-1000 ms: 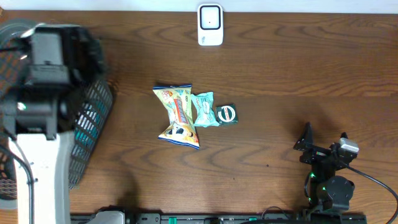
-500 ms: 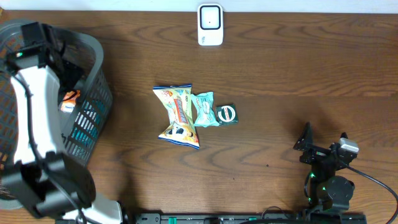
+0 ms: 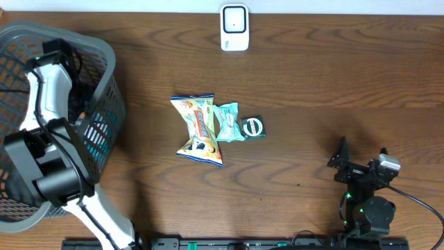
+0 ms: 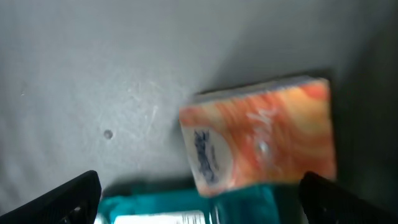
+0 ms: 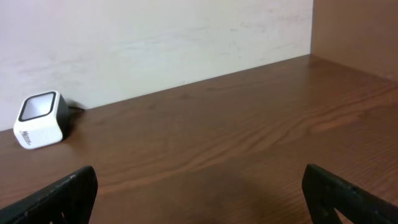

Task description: Scan the item barcode

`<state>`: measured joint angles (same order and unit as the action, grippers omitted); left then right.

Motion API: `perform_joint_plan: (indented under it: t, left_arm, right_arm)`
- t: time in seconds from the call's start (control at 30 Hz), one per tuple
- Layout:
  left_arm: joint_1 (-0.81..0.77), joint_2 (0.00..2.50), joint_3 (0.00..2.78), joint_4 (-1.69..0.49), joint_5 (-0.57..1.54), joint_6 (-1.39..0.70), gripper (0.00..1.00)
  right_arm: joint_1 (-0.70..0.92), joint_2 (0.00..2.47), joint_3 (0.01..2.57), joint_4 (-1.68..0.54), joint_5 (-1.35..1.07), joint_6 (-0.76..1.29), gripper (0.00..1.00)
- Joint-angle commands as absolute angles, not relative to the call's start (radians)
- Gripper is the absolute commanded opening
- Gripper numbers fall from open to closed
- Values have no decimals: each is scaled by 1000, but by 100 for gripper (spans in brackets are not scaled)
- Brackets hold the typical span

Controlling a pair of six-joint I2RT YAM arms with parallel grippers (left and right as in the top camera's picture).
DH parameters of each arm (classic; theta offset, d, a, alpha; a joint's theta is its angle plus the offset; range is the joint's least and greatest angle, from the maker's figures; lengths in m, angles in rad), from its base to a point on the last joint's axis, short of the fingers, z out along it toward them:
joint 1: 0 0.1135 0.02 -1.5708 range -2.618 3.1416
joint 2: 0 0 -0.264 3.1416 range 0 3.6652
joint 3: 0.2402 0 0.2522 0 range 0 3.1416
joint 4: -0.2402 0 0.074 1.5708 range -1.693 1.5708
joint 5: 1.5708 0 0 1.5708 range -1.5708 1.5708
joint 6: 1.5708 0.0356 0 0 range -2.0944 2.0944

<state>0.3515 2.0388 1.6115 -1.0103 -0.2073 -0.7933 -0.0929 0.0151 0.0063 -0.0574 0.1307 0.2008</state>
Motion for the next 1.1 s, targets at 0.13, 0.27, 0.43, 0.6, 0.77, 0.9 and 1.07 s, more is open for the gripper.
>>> perform_joint_plan:
  t: [0.13,0.27,0.43,0.6,0.77,0.9,1.07]
  left_arm:
    - [346,2138,1607,-970,-131,-806,98]
    - [346,2154,1607,-966,-123,-806,93]
    - [348,2153,1607,-966,-124,-797,74]
    - [359,2153,1607,-966,-125,-791,50]
    - [383,2147,1608,-971,-132,-740,40]
    - [411,2102,1608,-985,-132,-701,41]
    - [450,1985,1608,-991,-143,-684,41]
  right_arm:
    - [-84,13,6,-61,136,205,99]
    - [-84,13,6,-61,136,205,99]
    - [-84,13,6,-61,136,205,99]
    - [-84,13,6,-61,136,205,99]
    - [-84,13,6,-61,136,205,99]
    - [-84,13,6,-61,136,205,99]
    - [-84,13,6,-61,136,205,99]
